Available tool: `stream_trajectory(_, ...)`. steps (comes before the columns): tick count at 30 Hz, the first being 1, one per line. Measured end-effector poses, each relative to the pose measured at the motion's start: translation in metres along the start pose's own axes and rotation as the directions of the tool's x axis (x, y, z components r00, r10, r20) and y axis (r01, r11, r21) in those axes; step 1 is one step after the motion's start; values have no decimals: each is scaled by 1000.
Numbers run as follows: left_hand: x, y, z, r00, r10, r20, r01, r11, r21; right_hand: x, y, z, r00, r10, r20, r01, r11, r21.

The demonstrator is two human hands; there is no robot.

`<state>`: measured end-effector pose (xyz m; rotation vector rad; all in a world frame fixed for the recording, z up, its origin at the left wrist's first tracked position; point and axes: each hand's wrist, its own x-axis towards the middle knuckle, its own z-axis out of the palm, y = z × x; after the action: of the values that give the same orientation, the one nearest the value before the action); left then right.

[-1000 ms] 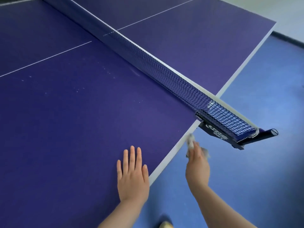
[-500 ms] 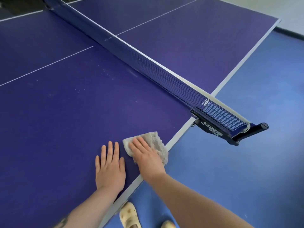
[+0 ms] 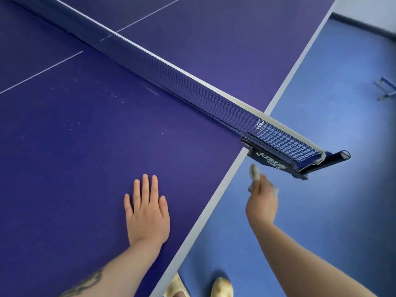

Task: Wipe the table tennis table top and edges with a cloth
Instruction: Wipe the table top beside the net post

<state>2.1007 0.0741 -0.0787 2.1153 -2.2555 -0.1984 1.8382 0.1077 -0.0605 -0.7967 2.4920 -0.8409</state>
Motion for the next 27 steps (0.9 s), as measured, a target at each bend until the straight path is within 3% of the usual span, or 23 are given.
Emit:
stream_trajectory(3, 2, 0, 0, 1000, -6, 13, 6, 999, -31, -33, -5, -7, 996, -46, -79, 54, 994, 92)
stream_trajectory(5, 3, 3, -5, 999, 5, 40, -2, 997, -75, -55, -22, 3, 976, -219, 1, 216, 967, 131)
stream_trajectory(6, 4, 2, -9, 998, 17, 53, -11, 994, -106, -65, -34, 11, 933, -358, 46, 350, 928, 127)
stream_trajectory(8, 9, -14, -15, 998, 14, 63, -4, 988, -155, -82, -61, 32, 786, -603, 133, 595, 798, 99)
stream_trajectory(10, 18, -45, -20, 999, -22, 44, 29, 987, -156, -96, -77, 63, 532, -812, 240, 829, 557, 48)
stream_trajectory(11, 23, -62, -23, 999, -35, 33, 40, 989, -142, -103, -81, 77, 400, -853, 334, 901, 433, 27)
stream_trajectory(12, 29, -79, -26, 999, -42, 24, 45, 991, -123, -108, -86, 89, 324, -837, 441, 932, 362, 1)
stream_trajectory(13, 36, -95, -29, 999, -48, 22, 50, 994, -101, -113, -92, 99, 296, -792, 534, 941, 339, -19)
stream_trajectory(18, 74, -143, -43, 994, -96, 42, 98, 994, -55, -104, -142, 129, 300, -608, 735, 943, 307, -131)
stream_trajectory(20, 85, -148, -43, 992, -123, 41, 125, 991, -50, -83, -157, 132, 395, -556, 731, 913, 328, -243)
stream_trajectory(23, 89, -147, -40, 990, -141, 28, 142, 989, -33, -54, -149, 122, 670, -461, 582, 737, 508, -445)
stream_trajectory(24, 89, -147, -39, 990, -138, 26, 139, 990, -29, -53, -140, 117, 715, -443, 540, 693, 546, -470)
stream_trajectory(27, 88, -147, -40, 991, -134, 30, 134, 991, -23, -86, -123, 112, 708, -474, 523, 702, 550, -452)
